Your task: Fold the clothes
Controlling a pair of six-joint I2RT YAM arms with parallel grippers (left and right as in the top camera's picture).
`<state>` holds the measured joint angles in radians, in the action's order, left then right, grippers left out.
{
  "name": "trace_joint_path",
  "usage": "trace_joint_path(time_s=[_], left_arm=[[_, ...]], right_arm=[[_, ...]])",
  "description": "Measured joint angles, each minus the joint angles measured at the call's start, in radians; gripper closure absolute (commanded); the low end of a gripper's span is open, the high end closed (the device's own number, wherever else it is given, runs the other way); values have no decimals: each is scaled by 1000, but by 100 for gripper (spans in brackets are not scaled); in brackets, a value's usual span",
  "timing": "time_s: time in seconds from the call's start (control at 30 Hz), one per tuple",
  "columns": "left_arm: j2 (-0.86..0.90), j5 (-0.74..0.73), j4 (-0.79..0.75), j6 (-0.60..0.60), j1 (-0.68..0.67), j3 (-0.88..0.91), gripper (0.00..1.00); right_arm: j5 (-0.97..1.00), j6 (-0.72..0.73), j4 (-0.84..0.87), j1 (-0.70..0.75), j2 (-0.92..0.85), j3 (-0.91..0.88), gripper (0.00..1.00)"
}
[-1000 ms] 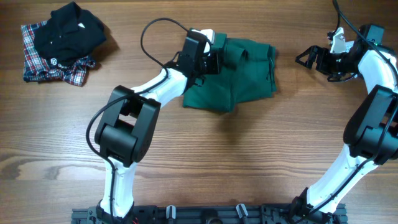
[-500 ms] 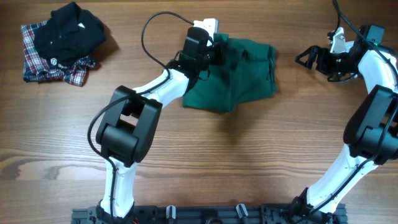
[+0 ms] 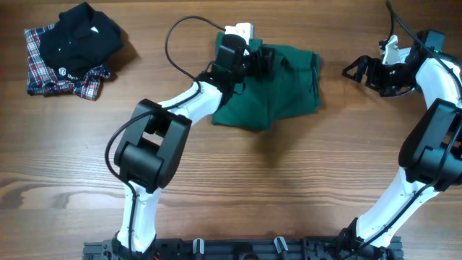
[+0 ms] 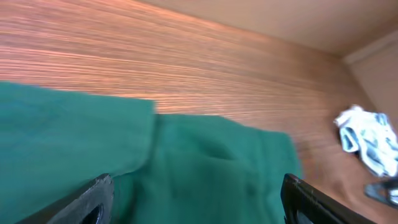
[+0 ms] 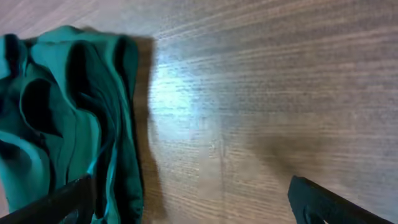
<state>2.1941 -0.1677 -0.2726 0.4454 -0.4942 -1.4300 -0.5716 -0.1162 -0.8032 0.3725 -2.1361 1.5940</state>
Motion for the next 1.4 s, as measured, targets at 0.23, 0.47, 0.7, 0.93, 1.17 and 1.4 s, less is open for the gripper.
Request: trace_joint_path(time_s=[0.23, 0.47, 0.7, 0.93, 1.17, 1.4], left_arm=[[-197, 14, 235, -64, 50, -4, 18], [-277, 8, 590, -24, 71, -15, 19], [-137, -44, 609, 21, 56, -12, 4], [-129, -51, 592, 26, 54, -10, 0], [-129, -51, 593, 25, 54, -10, 0], [-129, -51, 594, 26, 54, -10, 0]], right_arm=[[21, 0, -4, 0, 0, 0, 0], [23, -1, -4, 0, 0, 0, 0], [32, -20, -31, -30, 0, 0, 0], [51, -61, 2, -181, 0, -9, 0], [122, -64, 19, -304, 0, -27, 0], [158, -45, 27, -311, -2, -36, 0]])
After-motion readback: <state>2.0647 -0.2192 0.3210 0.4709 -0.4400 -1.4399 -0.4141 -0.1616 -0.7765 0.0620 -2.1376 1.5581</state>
